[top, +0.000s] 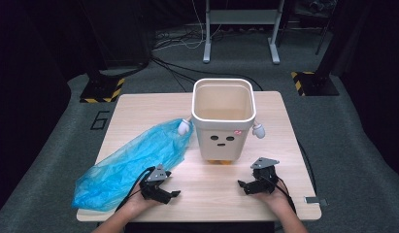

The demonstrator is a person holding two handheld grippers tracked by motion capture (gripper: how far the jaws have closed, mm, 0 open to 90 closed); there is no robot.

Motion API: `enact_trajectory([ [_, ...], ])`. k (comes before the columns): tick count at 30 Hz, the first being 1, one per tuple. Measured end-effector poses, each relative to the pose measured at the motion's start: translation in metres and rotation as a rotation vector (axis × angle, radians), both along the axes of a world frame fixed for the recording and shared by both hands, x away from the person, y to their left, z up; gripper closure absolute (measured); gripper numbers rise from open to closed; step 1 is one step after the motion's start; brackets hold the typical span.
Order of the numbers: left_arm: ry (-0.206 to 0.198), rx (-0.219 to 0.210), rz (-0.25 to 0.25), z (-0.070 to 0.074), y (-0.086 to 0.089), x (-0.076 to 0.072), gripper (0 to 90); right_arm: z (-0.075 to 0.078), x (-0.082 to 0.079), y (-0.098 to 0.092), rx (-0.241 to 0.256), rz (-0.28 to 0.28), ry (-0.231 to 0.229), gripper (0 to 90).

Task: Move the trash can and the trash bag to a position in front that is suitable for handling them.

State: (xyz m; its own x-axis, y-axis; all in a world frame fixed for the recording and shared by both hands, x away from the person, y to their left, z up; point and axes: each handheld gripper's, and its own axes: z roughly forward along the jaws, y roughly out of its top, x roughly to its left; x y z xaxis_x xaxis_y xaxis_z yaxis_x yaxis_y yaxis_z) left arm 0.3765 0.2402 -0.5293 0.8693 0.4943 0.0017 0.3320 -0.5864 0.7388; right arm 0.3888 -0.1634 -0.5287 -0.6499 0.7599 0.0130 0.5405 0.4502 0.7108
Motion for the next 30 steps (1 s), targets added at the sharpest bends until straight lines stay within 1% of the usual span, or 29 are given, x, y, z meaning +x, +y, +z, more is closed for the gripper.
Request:
enact_trajectory([
  [9,-0.001,0.002,0.001,0.0001,0.0005,-0.0004,15.8,0.0000,0.0000,0.0000,0.000,0.000,0.000,1.8],
  [13,-0.001,-0.003,-0.007,0.0003,0.0012,-0.0014,18.2,0.0000,0.0000,0.0000,0.000,0.000,0.001,1.7],
  [19,-0.005,0.000,-0.005,0.0005,0.0012,-0.0022,19.1,0.0000,0.0000,0.0000,0.000,0.000,0.000,1.7],
  [20,0.000,0.000,-0.011,0.0011,0.0013,-0.0025,20.8,0.0000,0.0001,-0.0001,-0.001,0.001,-0.001,1.7],
  [22,0.000,0.002,-0.011,0.0014,0.0012,-0.0030,21.4,0.0000,0.0002,-0.0001,-0.001,0.002,-0.002,1.8],
  [25,0.005,0.007,-0.027,0.0028,0.0004,-0.0043,24.5,0.0000,0.0002,-0.0001,-0.001,0.001,-0.001,1.7],
  [30,0.009,0.022,-0.044,0.0046,-0.0008,-0.0065,26.3,0.0000,0.0002,-0.0001,-0.001,0.001,-0.002,1.7],
])
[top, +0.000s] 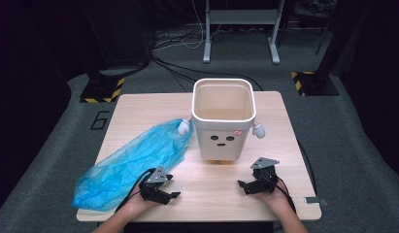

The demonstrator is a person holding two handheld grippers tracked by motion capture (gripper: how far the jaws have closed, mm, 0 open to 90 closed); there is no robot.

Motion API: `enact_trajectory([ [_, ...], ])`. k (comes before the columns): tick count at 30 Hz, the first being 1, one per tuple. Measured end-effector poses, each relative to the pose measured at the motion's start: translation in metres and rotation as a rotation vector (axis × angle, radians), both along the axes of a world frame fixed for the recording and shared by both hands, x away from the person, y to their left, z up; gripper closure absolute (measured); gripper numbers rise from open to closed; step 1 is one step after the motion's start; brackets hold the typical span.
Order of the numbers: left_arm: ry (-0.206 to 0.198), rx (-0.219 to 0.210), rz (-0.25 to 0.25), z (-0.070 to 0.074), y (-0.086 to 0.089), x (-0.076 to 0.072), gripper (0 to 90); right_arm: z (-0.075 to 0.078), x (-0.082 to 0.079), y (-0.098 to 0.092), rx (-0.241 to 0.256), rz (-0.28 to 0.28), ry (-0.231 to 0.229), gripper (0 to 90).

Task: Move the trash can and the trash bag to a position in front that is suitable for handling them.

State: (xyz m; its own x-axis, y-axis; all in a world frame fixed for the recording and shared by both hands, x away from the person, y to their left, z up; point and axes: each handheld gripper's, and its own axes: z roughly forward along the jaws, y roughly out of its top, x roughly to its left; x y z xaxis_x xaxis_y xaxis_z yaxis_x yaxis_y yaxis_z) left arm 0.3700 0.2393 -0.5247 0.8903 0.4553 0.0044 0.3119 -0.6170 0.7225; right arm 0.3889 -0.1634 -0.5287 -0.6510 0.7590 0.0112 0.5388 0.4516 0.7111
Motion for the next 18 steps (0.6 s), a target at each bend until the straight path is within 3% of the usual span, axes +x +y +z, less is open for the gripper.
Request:
enact_trajectory([
  [3,0.000,0.003,-0.002,0.001,0.000,-0.001,26.6,0.000,0.000,0.000,0.000,0.000,0.000,1.8],
  [9,0.006,-0.046,0.009,0.011,0.004,0.000,27.3,0.000,0.000,0.000,0.000,0.000,0.000,1.8],
  [18,0.011,-0.071,0.029,0.021,0.015,0.000,29.4,0.000,0.000,0.000,0.000,0.000,0.000,1.8],
])
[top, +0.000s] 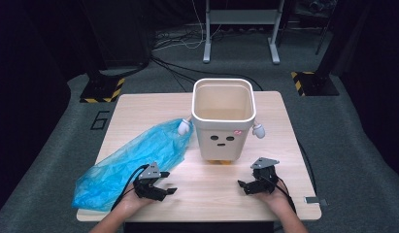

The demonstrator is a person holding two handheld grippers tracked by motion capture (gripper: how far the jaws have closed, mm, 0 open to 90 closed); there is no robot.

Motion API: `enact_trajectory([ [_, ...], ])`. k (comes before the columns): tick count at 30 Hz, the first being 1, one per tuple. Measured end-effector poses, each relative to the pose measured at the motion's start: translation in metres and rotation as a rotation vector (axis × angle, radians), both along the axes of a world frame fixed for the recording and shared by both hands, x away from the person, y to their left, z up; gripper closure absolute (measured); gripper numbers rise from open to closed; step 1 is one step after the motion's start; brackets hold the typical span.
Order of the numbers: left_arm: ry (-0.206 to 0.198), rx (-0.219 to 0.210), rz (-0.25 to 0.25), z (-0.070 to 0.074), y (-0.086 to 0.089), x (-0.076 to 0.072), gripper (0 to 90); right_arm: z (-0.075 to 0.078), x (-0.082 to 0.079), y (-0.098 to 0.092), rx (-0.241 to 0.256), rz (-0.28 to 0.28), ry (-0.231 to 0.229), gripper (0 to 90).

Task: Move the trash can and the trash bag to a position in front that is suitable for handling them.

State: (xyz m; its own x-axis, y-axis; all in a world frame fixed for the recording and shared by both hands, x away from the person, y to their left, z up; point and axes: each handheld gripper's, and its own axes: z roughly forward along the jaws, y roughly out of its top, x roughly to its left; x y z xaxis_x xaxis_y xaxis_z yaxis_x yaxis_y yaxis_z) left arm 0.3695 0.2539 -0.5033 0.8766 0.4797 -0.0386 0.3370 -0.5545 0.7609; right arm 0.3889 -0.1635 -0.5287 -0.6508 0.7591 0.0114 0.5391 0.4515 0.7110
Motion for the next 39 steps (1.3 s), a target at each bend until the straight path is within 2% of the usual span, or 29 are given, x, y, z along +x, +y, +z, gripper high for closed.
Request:
enact_trajectory([
  [12,0.005,-0.015,0.002,0.007,0.008,0.000,30.7,0.000,0.000,0.000,0.000,0.000,0.000,1.8],
  [21,0.000,-0.046,0.022,0.014,0.017,0.001,30.9,0.000,0.000,0.000,0.000,0.000,0.000,1.8],
  [39,-0.004,-0.036,0.082,0.020,0.042,0.009,31.4,0.000,0.000,0.000,0.000,0.000,0.000,1.8],
])
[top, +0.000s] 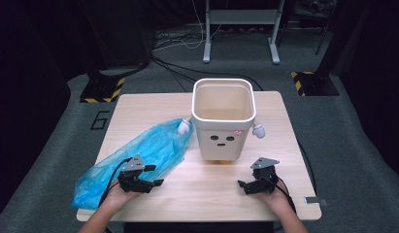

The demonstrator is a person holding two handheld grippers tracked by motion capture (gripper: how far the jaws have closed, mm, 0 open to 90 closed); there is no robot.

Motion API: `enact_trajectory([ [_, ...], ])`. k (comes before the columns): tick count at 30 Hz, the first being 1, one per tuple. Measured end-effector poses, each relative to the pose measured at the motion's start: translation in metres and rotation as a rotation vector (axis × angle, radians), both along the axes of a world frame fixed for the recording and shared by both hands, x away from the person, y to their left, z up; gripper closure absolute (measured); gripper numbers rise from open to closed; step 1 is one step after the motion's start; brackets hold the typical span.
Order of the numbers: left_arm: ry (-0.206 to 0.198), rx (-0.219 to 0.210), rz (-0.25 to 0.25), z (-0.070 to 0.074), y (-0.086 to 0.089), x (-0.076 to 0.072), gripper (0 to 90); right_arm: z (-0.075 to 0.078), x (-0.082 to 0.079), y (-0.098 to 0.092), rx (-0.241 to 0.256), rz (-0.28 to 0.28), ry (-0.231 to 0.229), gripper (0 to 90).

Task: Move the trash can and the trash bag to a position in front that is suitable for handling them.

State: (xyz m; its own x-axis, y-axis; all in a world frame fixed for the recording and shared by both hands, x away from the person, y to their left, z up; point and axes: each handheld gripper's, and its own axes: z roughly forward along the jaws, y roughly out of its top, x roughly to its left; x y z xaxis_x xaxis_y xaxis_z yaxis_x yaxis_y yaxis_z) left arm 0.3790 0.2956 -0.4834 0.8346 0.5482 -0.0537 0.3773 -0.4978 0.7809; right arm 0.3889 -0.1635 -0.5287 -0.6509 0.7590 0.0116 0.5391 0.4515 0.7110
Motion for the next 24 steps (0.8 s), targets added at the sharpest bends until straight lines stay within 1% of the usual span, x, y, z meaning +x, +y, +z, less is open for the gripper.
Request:
enact_trajectory([
  [4,-0.009,0.015,0.019,0.002,0.006,0.002,31.3,0.000,0.000,0.000,0.000,0.000,0.000,1.7],
  [6,-0.011,0.016,0.029,0.002,0.010,0.003,31.1,0.000,0.000,0.000,0.000,0.000,0.000,1.7],
  [7,-0.010,0.018,0.041,0.002,0.012,0.003,31.1,0.000,0.000,0.000,0.000,0.000,0.000,1.7],
  [8,-0.009,0.024,0.045,0.003,0.016,0.005,31.1,0.000,0.000,0.000,0.000,0.000,0.000,1.8],
  [11,-0.011,0.028,0.055,0.002,0.021,0.007,31.2,0.000,0.000,0.000,0.000,0.000,0.000,1.7],
  [13,-0.001,0.032,0.081,0.001,0.029,0.010,31.3,0.000,0.000,0.000,0.000,0.000,0.000,1.7],
  [14,-0.001,0.032,0.081,0.001,0.029,0.010,31.3,0.000,0.000,0.000,0.000,0.000,0.000,1.7],
  [16,0.000,0.038,0.098,0.001,0.036,0.013,31.3,0.000,0.000,0.000,0.000,0.000,0.000,1.7],
  [18,0.004,0.034,0.113,0.000,0.042,0.014,31.3,0.000,0.000,0.000,0.000,0.000,0.000,1.7],
  [19,0.010,0.032,0.129,-0.001,0.047,0.016,31.3,0.000,0.000,0.000,0.000,0.000,0.000,1.8],
  [24,0.019,0.027,0.150,-0.002,0.053,0.019,30.6,0.000,0.000,0.000,0.000,0.000,0.000,1.7],
])
